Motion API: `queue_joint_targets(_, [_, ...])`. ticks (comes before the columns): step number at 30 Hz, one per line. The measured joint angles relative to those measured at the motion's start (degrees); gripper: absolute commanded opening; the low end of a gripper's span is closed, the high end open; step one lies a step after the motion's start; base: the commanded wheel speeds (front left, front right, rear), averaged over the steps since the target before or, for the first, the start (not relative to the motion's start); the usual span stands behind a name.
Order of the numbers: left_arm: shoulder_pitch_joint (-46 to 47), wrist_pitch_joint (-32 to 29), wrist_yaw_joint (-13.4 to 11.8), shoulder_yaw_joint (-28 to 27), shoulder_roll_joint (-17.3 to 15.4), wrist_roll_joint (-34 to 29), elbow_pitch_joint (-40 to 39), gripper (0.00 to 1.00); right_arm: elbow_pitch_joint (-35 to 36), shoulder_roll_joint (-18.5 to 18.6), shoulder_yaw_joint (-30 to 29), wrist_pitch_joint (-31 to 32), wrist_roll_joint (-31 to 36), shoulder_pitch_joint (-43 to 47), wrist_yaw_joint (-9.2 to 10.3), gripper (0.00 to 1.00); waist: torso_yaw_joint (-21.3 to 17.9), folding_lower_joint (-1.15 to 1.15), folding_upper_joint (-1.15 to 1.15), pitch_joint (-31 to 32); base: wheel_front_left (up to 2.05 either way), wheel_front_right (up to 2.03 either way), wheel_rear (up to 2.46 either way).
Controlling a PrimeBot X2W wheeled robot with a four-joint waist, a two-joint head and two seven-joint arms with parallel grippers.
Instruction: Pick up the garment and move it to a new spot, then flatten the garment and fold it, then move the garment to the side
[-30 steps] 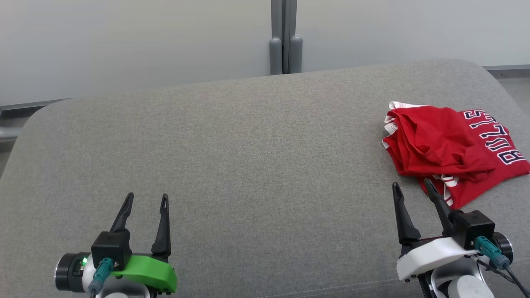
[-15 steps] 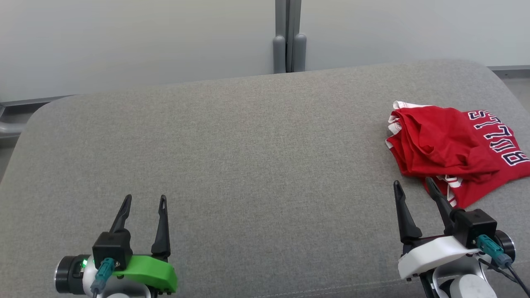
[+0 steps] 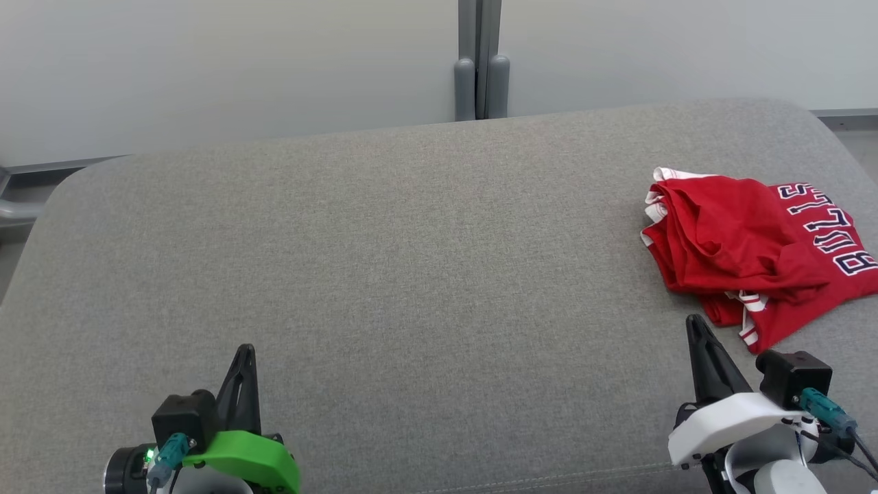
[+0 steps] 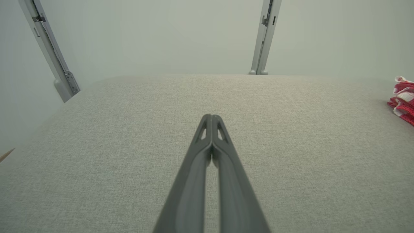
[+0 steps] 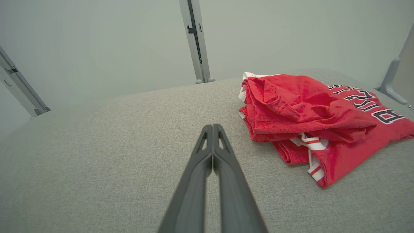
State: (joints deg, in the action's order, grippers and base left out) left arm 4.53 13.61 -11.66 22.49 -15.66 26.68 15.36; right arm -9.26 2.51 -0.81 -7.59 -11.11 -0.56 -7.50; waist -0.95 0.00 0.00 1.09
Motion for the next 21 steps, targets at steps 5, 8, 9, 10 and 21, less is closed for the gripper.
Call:
queue_joint_targets(5, [1.42, -0.27, 1.27, -0.87, 0.69, 5.05, 1.78, 0.0, -2.03, 0.01, -1.82, 2.08, -4.81, -2.2, 0.0, 0.0, 0.04, 0.0, 0.0, -0.1, 0.0, 0.0, 0.0])
queue_joint_targets(8, [2.2, -0.44, 1.88, -1.32, 1.03, 6.84, 2.38, 0.0, -2.87, 0.03, -2.48, 2.83, -6.78, -2.99, 0.0, 0.0, 0.06, 0.0, 0.0, -0.14, 0.0, 0.0, 0.0])
queue_joint_targets(9, [2.54, -0.45, 2.16, -1.55, 1.26, 7.76, 2.75, 0.0, -3.25, 0.03, -2.74, 3.26, -7.62, -3.41, 0.0, 0.0, 0.07, 0.0, 0.0, -0.16, 0.0, 0.0, 0.0])
queue_joint_targets(10, [2.9, -0.53, 2.42, -1.77, 1.53, 8.84, 3.12, 0.0, -3.61, 0.04, -3.05, 3.57, -8.62, -3.8, 0.0, 0.0, 0.08, 0.0, 0.0, -0.18, 0.0, 0.0, 0.0])
queue_joint_targets(21, [5.91, -1.11, 4.92, -3.77, 3.15, 18.04, 5.43, 0.0, -7.7, 0.32, -5.94, 7.21, -18.41, -7.95, 0.0, 0.0, 0.17, 0.0, 0.0, -0.4, 0.0, 0.0, 0.0])
